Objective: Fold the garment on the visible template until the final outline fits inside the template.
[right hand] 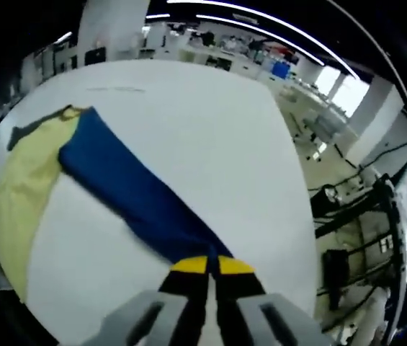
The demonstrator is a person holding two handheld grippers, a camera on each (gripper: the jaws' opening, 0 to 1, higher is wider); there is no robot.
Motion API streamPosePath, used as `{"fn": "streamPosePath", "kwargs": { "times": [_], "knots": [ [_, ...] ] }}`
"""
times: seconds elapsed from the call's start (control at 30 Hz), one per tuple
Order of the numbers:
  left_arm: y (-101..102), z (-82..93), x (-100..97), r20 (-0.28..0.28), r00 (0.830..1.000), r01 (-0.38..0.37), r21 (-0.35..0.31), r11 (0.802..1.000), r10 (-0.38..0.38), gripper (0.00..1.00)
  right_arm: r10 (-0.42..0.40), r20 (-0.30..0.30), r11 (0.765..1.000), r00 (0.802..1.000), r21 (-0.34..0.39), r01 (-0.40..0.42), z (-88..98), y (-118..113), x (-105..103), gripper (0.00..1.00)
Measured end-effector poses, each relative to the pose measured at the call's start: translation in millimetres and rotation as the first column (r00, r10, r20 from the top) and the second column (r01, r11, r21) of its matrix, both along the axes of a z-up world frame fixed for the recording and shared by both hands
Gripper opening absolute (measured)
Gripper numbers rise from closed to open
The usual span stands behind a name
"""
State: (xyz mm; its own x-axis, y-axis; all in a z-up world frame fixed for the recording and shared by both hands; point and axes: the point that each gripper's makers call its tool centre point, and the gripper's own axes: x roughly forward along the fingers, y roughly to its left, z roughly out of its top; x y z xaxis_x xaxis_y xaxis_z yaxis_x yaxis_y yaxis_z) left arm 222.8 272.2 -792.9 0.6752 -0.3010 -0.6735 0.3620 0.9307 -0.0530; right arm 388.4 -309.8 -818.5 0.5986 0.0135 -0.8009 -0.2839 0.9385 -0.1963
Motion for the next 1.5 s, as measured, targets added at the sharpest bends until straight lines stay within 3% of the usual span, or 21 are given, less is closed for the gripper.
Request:
{"fn": "streamPosePath", "kwargs": {
  "times": [0.27, 0.37, 0.43, 0.73, 0.83, 0.9, 1.07, 1.23, 1.27, 1.3, 1.4, 1.5],
  "knots": [
    [-4.3, 1.5, 0.4, -0.003, 1.000, 0.004, 0.002, 1.000, -0.004, 0.65, -0.145, 0.042, 0.987, 0.989, 0.076, 0.141, 3.0, -1.3, -9.3, 0.08],
    [-5.1, 0.9, 0.4, -0.007, 1.000, 0.006, 0.001, 1.000, -0.006, 0.64, -0.230, 0.040, 0.965, 0.972, 0.142, 0.223, -2.9, -5.4, -9.4, 0.14],
    [-4.3, -0.1, 0.4, -0.006, 1.000, 0.006, 0.000, 1.000, -0.006, 0.64, -0.287, 0.041, 0.946, 0.957, 0.173, 0.276, 6.4, -4.1, -14.6, 0.18],
    [-2.8, -2.1, -0.7, -0.011, 1.000, -0.001, -0.001, 1.000, 0.001, 0.63, -0.383, 0.000, 0.905, 0.924, 0.199, 0.375, -4.4, -3.7, -24.5, 0.31],
    [-2.4, -1.7, -0.6, -0.010, 1.000, -0.003, -0.002, 1.000, 0.003, 0.63, -0.420, -0.022, 0.886, 0.907, 0.207, 0.415, -7.3, 6.0, -36.1, 0.31],
    [-2.9, -0.1, -0.2, -0.004, 1.000, -0.006, -0.001, 1.000, 0.006, 0.63, -0.443, -0.030, 0.875, 0.896, 0.202, 0.439, -13.6, -4.2, -31.0, 0.31],
    [-0.5, -0.3, 0.2, 0.003, 1.000, -0.005, 0.001, 1.000, 0.005, 0.63, -0.456, -0.045, 0.870, 0.889, 0.187, 0.455, -21.4, 1.6, -34.4, 0.30],
    [2.6, 1.1, -0.1, 0.006, 1.000, -0.019, -0.007, 1.000, 0.019, 0.64, -0.489, -0.065, 0.853, 0.870, 0.175, 0.492, -27.9, 8.4, -41.3, 0.29],
    [4.4, 0.3, -0.1, 0.005, 1.000, -0.022, -0.006, 1.000, 0.022, 0.64, -0.509, -0.073, 0.840, 0.858, 0.178, 0.513, -27.9, 12.6, -44.9, 0.28],
    [3.4, 1.0, -0.8, 0.004, 1.000, -0.023, -0.005, 1.000, 0.023, 0.64, -0.548, -0.064, 0.809, 0.834, 0.212, 0.548, -27.5, 14.9, -42.9, 0.27],
    [3.2, 0.7, -1.8, 0.003, 1.000, -0.023, -0.002, 1.000, 0.023, 0.64, -0.546, -0.063, 0.815, 0.835, 0.192, 0.547, -28.7, 12.1, -42.3, 0.26],
    [4.3, -0.5, -2.7, -0.001, 1.000, -0.024, -0.002, 1.000, 0.024, 0.64, -0.567, -0.059, 0.800, 0.822, 0.198, 0.566, -28.8, 11.9, -42.4, 0.24]
  ]
}}
